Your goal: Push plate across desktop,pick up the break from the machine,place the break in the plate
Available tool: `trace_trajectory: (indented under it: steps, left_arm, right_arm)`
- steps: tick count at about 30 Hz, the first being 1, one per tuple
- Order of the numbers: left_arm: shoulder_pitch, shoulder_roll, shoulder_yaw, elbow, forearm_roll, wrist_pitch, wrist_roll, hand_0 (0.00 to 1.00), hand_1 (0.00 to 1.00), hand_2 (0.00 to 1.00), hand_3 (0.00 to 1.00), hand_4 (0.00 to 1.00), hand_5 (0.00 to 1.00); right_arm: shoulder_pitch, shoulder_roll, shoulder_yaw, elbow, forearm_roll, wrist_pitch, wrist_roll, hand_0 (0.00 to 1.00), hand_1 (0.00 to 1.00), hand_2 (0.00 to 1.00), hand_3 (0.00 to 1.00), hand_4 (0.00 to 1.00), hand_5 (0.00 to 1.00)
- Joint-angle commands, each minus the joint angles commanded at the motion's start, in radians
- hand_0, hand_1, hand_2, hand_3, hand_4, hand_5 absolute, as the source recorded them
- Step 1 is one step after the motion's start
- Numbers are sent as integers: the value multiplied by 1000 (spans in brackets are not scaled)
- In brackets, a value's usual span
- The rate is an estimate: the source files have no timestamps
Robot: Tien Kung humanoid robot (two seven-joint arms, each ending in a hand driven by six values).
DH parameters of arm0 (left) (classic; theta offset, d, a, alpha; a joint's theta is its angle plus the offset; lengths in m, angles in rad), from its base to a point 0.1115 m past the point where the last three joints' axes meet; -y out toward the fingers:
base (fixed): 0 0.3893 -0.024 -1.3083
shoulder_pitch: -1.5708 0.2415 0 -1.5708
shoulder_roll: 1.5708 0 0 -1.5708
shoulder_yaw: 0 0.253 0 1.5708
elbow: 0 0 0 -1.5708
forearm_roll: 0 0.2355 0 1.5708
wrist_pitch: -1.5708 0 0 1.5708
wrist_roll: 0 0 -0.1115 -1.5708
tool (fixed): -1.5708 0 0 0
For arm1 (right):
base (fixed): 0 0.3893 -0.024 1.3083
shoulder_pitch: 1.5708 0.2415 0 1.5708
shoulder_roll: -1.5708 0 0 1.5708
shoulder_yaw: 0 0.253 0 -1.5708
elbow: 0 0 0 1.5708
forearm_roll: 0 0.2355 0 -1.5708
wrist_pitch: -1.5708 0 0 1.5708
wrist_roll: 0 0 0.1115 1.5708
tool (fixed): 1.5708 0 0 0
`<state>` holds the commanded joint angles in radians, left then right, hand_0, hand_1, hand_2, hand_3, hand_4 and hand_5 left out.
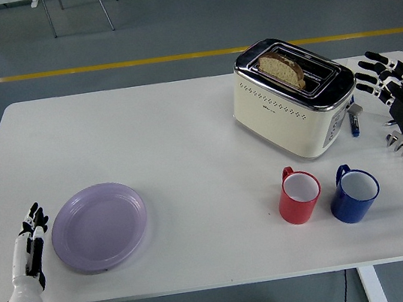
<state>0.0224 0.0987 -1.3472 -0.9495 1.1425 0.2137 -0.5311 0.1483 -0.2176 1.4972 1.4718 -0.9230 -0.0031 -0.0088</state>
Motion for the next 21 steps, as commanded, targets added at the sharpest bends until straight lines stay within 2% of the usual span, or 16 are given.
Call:
trace_trajectory:
  steps: [10,21]
  left_arm:
    - [24,11,28,-15,2,-4,1,911,929,998,998,579,998]
    - [16,12,47,-28,-3,-7,-4,902,916,998,995,577,998]
  right_arm:
    - [-17,2,-21,-4,1,0,1,809,759,790,795,525,472]
    - [-16,11,-23,-4,1,0,1,808,759,791,793,525,469]
